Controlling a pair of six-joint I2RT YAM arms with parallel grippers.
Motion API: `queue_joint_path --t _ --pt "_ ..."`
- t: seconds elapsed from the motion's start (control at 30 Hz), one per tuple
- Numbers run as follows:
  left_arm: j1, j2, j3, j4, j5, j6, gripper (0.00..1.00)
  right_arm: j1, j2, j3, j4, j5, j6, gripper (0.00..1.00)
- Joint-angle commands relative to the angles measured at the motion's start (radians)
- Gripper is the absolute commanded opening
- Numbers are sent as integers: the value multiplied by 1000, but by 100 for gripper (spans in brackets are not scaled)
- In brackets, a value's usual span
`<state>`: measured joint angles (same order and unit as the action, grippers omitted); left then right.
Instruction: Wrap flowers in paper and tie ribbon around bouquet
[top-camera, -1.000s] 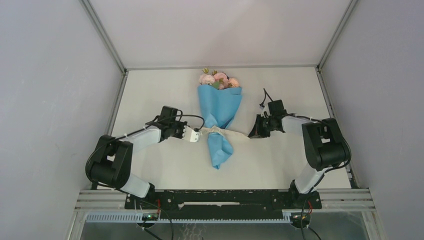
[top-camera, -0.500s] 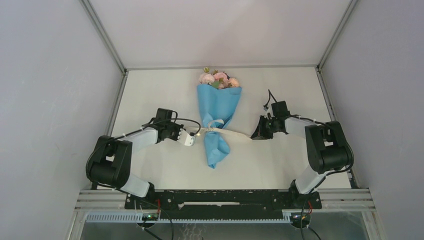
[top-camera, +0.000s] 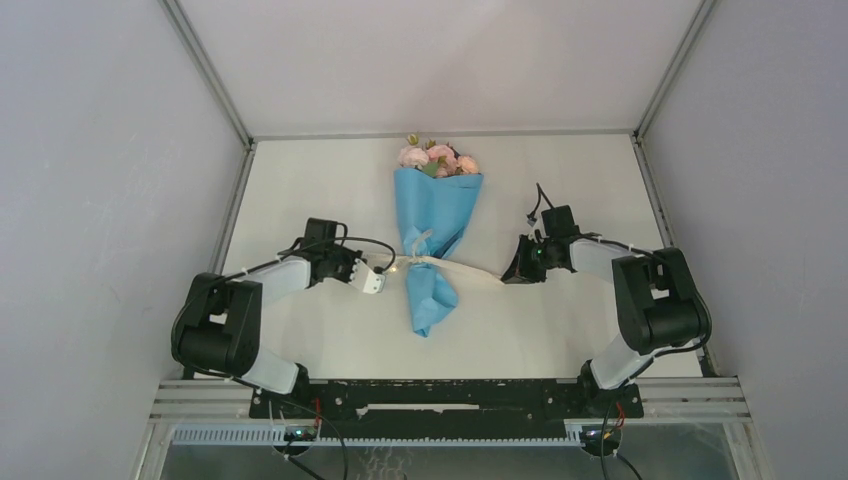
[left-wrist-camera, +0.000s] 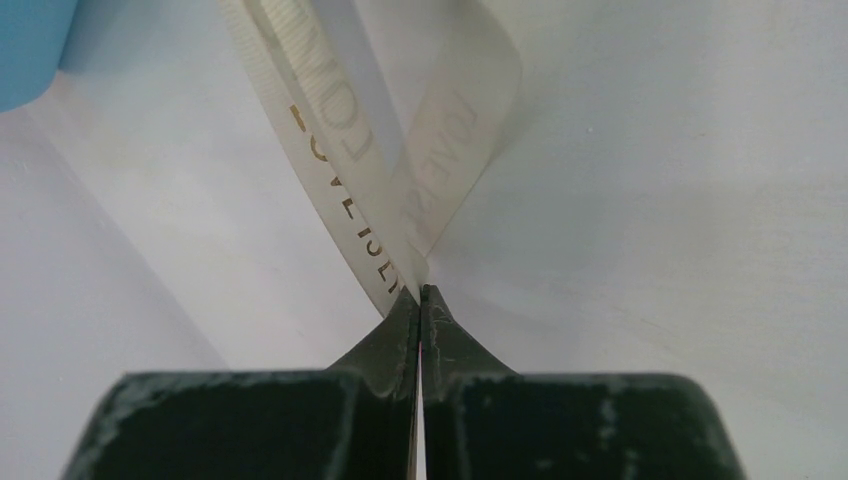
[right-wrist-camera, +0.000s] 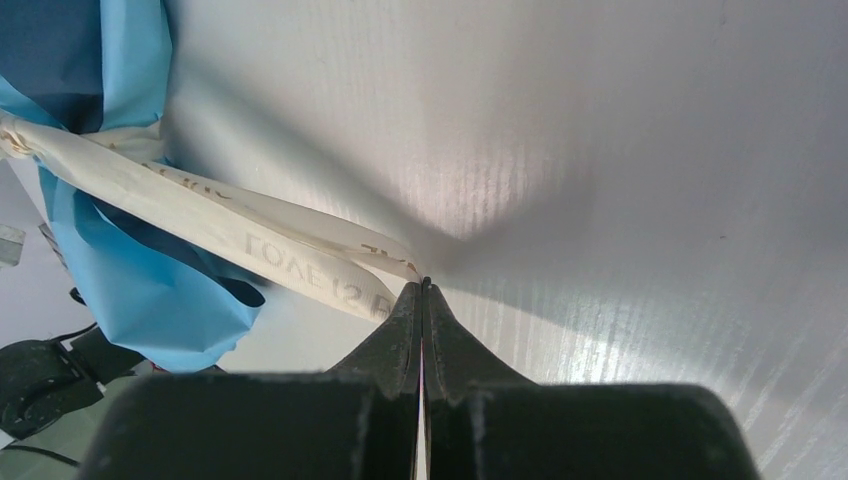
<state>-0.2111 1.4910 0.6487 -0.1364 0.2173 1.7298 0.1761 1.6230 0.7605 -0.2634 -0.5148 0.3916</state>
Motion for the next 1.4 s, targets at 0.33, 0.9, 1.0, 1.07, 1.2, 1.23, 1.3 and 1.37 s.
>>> queue_joint_path --t 0.33,0.9,1.0,1.07,1.2,1.23,1.3,1.37 --pt "1 -99 -22 -46 16 -71 0 83 -58 88 -139 49 -123 26" --pt "-26 -245 50 -321 130 -284 87 378 66 395 226 -47 32 67" --pt "-25 -256 53 -303 151 -357 87 390 132 445 228 -84 52 68" --pt "-26 -260 43 -288 161 -369 87 400 177 491 201 -99 55 67" --pt "-38 -265 26 -241 173 -395 87 411 242 557 180 -106 73 62" --pt "-41 -265 24 -232 175 -401 87 411 257 568 178 -105 79 60" --pt "-43 -264 19 -214 176 -408 87 410 288 593 165 -108 91 58" --pt "-44 -262 19 -194 176 -418 87 413 312 612 157 -111 105 56"
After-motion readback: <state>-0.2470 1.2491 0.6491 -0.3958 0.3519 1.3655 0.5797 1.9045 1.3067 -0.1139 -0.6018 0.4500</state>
